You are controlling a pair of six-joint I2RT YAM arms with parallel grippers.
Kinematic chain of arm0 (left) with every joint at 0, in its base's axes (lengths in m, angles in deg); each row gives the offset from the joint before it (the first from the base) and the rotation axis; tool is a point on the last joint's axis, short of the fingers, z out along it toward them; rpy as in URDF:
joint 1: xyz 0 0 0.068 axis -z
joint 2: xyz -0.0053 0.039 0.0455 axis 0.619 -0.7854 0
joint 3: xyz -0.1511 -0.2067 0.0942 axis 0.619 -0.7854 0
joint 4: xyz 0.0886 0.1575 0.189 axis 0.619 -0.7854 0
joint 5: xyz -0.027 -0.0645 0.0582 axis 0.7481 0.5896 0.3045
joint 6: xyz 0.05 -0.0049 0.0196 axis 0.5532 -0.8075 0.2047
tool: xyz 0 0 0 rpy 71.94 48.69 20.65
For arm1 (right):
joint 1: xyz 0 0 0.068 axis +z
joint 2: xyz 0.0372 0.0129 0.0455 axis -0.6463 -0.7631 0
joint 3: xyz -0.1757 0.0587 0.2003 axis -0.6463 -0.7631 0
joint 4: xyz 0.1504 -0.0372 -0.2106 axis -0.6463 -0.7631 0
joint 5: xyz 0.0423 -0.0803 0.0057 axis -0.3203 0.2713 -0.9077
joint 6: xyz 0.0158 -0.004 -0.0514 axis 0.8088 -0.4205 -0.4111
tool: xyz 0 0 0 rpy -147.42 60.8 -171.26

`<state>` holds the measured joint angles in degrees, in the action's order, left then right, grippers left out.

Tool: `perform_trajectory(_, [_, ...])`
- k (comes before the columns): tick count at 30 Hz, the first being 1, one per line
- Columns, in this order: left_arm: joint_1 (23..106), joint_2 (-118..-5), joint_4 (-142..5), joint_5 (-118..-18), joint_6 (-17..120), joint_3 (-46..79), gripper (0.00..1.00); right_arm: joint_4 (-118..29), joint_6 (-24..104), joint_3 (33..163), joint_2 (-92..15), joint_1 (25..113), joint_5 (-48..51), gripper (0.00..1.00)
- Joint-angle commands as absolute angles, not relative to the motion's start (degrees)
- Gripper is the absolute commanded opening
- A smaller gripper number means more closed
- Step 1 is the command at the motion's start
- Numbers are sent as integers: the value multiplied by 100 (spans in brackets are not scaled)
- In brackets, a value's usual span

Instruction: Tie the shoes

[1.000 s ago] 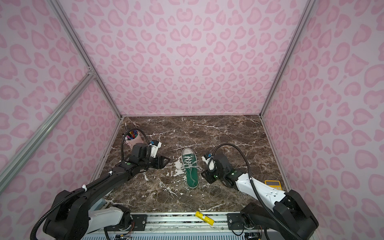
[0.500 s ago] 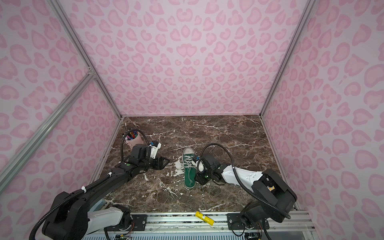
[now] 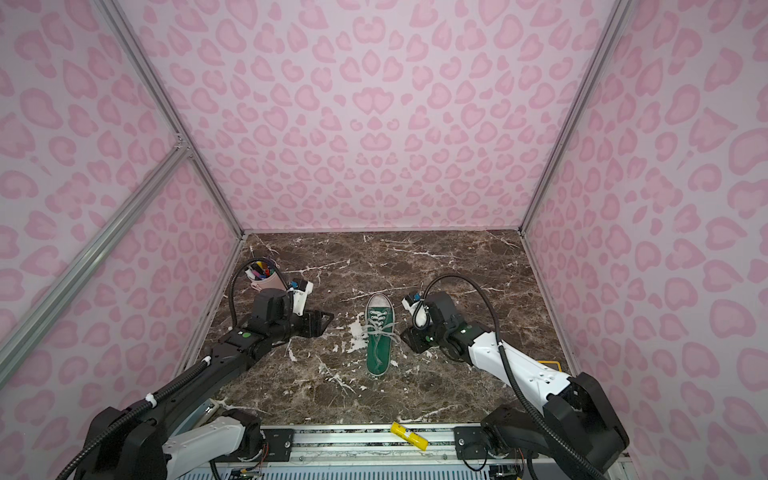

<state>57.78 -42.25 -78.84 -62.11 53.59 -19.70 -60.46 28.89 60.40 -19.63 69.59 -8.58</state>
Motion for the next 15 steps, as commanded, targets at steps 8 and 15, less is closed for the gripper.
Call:
perform_trajectory(8, [5442,-3579,-7090,-7692,5859,-1569,97,-5853,2724,6099,-1500,5450,-424,99])
perform_trajectory(15, [5427,-3088,-6251,-9116,5905,-2001,97,-4187,2976,5218,-1376,4952,1577,98])
